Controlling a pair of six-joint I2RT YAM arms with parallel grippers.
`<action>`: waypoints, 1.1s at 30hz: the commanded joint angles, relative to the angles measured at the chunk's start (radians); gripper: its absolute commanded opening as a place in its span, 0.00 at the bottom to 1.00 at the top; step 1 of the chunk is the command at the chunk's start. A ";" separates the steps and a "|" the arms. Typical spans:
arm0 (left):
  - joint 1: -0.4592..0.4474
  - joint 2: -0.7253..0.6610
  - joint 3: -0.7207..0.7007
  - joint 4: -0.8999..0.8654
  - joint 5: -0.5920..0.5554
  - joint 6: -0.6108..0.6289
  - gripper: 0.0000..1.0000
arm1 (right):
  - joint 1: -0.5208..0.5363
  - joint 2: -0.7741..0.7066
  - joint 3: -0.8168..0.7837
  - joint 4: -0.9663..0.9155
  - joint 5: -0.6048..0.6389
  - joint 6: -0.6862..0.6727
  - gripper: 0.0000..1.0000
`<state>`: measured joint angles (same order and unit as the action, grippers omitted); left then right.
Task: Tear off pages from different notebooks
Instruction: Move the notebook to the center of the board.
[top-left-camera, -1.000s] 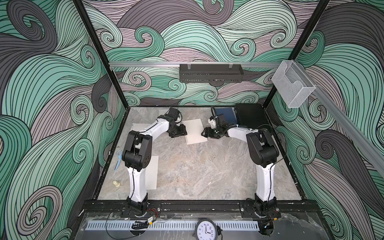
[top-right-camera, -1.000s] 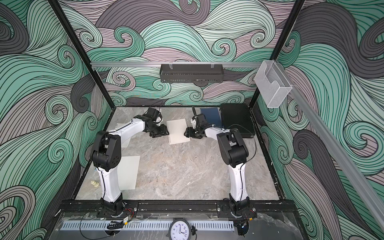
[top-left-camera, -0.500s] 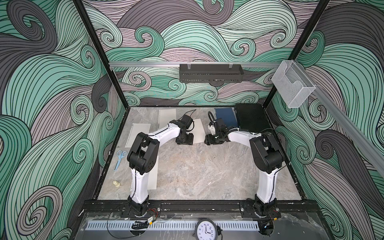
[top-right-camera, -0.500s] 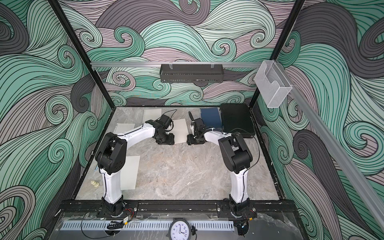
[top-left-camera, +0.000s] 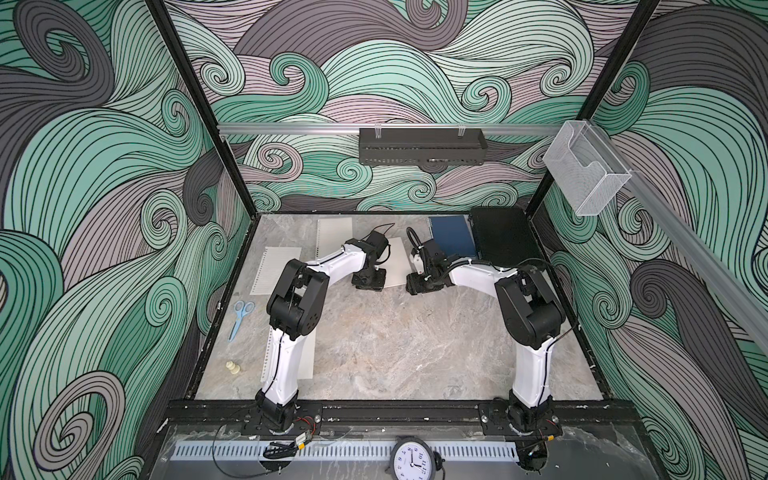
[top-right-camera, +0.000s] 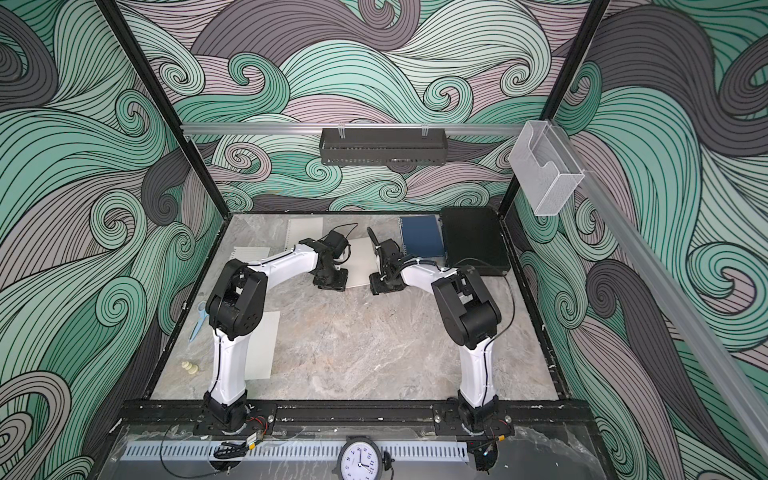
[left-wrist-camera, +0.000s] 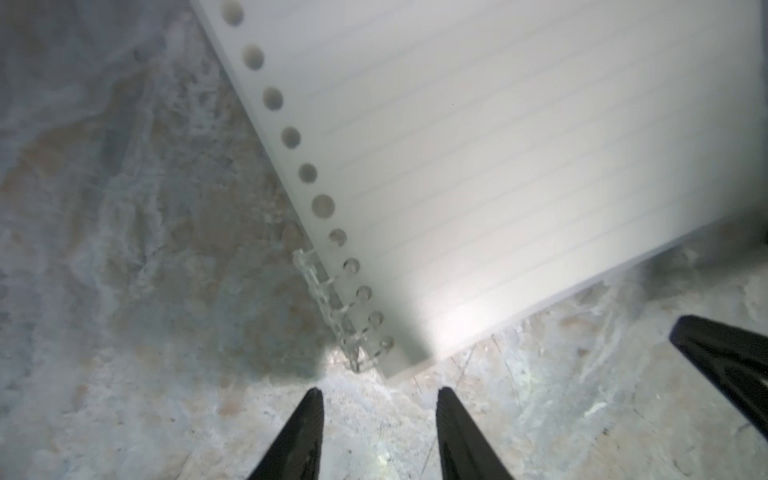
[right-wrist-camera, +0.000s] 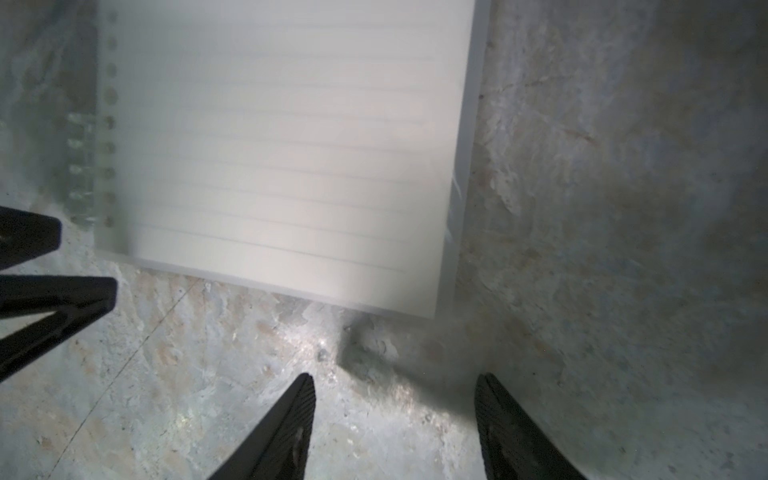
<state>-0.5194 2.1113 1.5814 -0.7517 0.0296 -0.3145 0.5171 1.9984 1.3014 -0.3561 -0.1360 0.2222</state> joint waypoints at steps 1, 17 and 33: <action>0.002 0.043 0.055 -0.035 -0.026 0.028 0.42 | 0.001 0.031 0.031 -0.008 -0.011 0.023 0.62; 0.065 0.146 0.165 -0.046 -0.009 0.065 0.39 | -0.002 0.119 0.145 0.026 -0.051 0.060 0.62; 0.113 0.268 0.323 -0.064 0.083 0.110 0.36 | -0.025 0.193 0.244 0.041 -0.123 0.109 0.61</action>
<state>-0.4141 2.3165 1.8805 -0.7788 0.1017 -0.2314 0.4919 2.1593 1.5192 -0.3241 -0.2180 0.3115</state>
